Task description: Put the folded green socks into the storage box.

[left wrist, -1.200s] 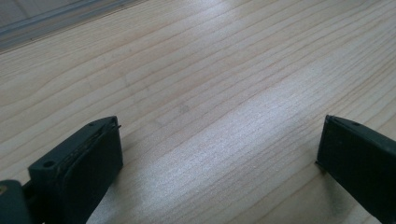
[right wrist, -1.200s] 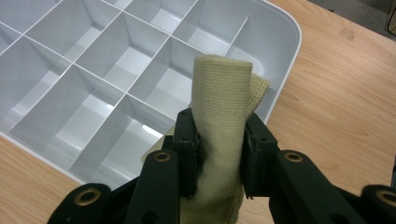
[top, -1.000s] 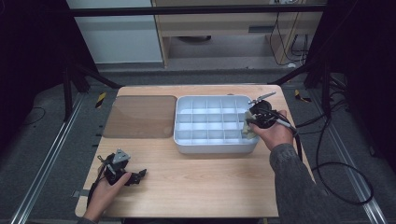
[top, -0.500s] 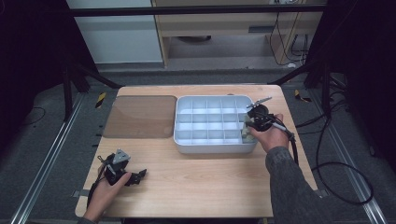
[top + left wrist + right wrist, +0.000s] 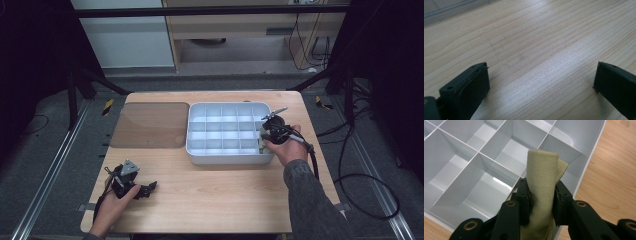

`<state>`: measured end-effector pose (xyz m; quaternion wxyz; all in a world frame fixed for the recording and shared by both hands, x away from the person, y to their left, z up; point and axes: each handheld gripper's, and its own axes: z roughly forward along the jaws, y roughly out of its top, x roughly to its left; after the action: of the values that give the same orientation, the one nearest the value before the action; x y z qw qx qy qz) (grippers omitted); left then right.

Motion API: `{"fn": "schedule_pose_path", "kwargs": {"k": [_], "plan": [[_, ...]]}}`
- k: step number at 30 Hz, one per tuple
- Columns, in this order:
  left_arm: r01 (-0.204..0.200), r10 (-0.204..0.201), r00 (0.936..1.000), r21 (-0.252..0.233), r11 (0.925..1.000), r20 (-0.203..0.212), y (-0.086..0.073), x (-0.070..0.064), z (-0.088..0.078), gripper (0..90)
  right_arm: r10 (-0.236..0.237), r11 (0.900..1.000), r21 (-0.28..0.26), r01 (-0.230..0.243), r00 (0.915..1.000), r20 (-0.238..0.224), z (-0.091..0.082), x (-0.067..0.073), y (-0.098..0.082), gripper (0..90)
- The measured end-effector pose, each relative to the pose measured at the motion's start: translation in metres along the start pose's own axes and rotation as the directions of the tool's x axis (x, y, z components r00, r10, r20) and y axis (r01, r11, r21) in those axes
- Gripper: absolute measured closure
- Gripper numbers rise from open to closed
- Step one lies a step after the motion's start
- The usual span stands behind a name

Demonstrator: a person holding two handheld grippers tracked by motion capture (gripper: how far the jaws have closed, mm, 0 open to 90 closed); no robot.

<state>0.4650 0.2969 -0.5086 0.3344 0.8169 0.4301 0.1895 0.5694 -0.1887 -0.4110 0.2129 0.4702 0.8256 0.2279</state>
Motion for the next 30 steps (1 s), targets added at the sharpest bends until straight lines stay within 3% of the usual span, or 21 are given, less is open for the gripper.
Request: {"fn": "schedule_pose_path", "kwargs": {"k": [10,21,30], "plan": [[0.0,0.0,1.0,0.0,1.0,0.0,0.0,0.0,0.0,0.0,0.011,1.0,0.026,-0.01,0.9997,-0.021,0.008,0.003,-0.008,71.0],[0.0,0.0,1.0,0.0,1.0,0.0,0.0,0.0,0.0,0.0,-0.015,0.997,0.072,0.015,0.9998,-0.012,0.014,0.008,-0.009,70.5],[0.0,0.0,1.0,0.001,1.0,0.0,0.0,0.0,0.0,0.0,0.002,0.998,0.063,0.0,0.9996,-0.027,0.009,0.004,-0.009,60.7]]}}
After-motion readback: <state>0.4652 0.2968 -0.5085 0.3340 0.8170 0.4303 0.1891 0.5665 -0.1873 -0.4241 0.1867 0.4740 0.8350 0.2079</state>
